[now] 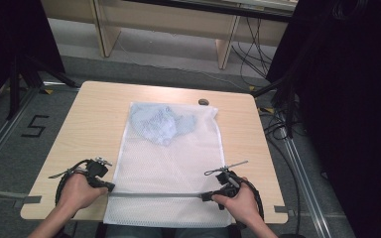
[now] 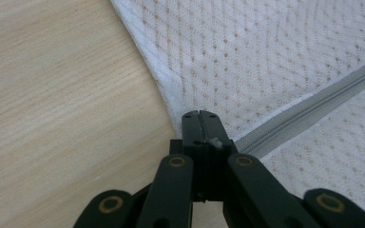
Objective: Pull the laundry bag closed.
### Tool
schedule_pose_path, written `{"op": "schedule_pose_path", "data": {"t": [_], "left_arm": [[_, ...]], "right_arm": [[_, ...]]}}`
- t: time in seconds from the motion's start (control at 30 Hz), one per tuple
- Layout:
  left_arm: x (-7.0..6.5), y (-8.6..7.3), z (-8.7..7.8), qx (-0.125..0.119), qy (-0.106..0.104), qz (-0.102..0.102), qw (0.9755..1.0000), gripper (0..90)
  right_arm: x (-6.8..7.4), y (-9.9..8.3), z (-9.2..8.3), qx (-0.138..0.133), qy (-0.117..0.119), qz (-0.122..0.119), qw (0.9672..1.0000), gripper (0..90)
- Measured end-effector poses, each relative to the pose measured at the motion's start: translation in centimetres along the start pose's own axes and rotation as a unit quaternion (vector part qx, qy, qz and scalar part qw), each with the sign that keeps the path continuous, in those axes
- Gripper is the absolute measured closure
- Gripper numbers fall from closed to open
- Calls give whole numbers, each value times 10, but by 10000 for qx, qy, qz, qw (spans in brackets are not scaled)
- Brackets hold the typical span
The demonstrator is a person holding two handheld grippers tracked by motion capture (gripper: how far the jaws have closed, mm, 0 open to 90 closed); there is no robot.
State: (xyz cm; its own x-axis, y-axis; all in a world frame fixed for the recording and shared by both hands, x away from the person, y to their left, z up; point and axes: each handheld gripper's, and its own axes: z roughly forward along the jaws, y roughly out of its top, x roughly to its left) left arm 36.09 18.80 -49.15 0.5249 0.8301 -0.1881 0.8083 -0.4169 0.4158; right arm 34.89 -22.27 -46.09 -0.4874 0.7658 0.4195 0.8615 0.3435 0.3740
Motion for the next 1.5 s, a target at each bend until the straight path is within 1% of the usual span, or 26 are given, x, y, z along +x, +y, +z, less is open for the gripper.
{"op": "schedule_pose_path", "data": {"t": [0.07, 0.1, 0.13, 0.17, 0.27, 0.3, 0.4, 0.47, 0.63, 0.7, 0.73, 0.77, 0.8, 0.87, 0.9, 0.97, 1.07, 1.1, 1.17, 1.2, 1.23, 1.3, 1.37, 1.4, 1.47, 1.5], "left_arm": [[0, 0, 0, 4, 2, 3, 10000, 900], [-1, -1, -1, -6, 41, -82, 10000, 900], [-1, -1, -1, -6, 41, -82, 10000, 900], [-3, -1, 0, -7, 27, -182, 9998, 900], [-2, -1, -1, 4, 33, -120, 9999, 900], [0, 0, 0, 8, 32, 16, 10000, 900], [0, 0, 0, -17, 37, 12, 10000, 900], [-3, -1, 0, -7, 28, -162, 9999, 900], [-3, -1, -1, -6, 29, -158, 9999, 900], [-3, -1, 0, -8, 28, -162, 9999, 900], [-2, -1, -1, -7, 30, -158, 9999, 900], [-2, -1, 0, -7, 27, -161, 9999, 900], [-3, -1, 0, -6, 26, -163, 9999, 900], [-3, -1, -1, -3, 29, -162, 9999, 900], [-3, -1, -1, -3, 29, -162, 9999, 900], [-3, -1, -1, -2, 27, -159, 9999, 900], [-3, -1, -1, 1, 28, -160, 9999, 900], [-3, -1, -1, 7, 28, -159, 9999, 900], [-2, -1, -1, -3, 29, -158, 9999, 900], [-2, -1, 0, -21, 20, -157, 9999, 900], [-1, -1, -1, -21, 17, -66, 10000, 900], [0, -1, -1, -23, 15, -73, 10000, 900], [-1, -1, -1, -21, 24, -85, 10000, 900], [0, -1, -1, -22, 13, -70, 10000, 900], [0, -1, -1, -22, 0, -80, 10000, 900], [0, -1, -1, -22, 0, -80, 10000, 900]], "right_arm": [[-3, -1, -2, -7, 21, 34, 10000, 871], [-5, -1, -5, 76, 22, 182, 9998, 871], [-5, -1, -5, 76, 22, 182, 9998, 871], [-7, -2, -6, 35, 42, 157, 9999, 871], [-11, -4, -10, 127, 6, 262, 9996, 870], [-14, -5, -11, 121, -25, 268, 9996, 870], [-17, -6, -14, 85, -7, 313, 9995, 870], [-22, -8, -18, 58, -56, 390, 9992, 870], [-29, -11, -22, 54, -127, 527, 9985, 870], [-32, -12, -24, 49, -176, 546, 9983, 870], [-32, -12, -26, 132, -270, 706, 9971, 870], [-36, -13, -28, 231, -464, 621, 9967, 870], [-33, -13, -32, 305, -266, 996, 9942, 870], [-35, -14, -33, 257, -313, 1109, 9930, 870], [-35, -14, -33, 257, -313, 1109, 9930, 870], [-44, -16, -35, 224, -546, 892, 9943, 869], [-47, -18, -37, 256, -631, 824, 9943, 870], [-47, -17, -38, 197, -550, 943, 9938, 869], [-48, -18, -37, 154, -529, 930, 9941, 869], [-45, -17, -40, 372, -476, 1135, 9917, 869], [-46, -18, -40, 355, -573, 1121, 9914, 870], [-46, -18, -40, 338, -552, 1129, 9915, 870], [-52, -21, -39, 297, -753, 908, 9926, 869], [-52, -20, -39, 354, -732, 933, 9923, 868], [-53, -22, -39, 450, -681, 686, 9943, 867], [-53, -22, -39, 450, -681, 686, 9943, 867]]}}
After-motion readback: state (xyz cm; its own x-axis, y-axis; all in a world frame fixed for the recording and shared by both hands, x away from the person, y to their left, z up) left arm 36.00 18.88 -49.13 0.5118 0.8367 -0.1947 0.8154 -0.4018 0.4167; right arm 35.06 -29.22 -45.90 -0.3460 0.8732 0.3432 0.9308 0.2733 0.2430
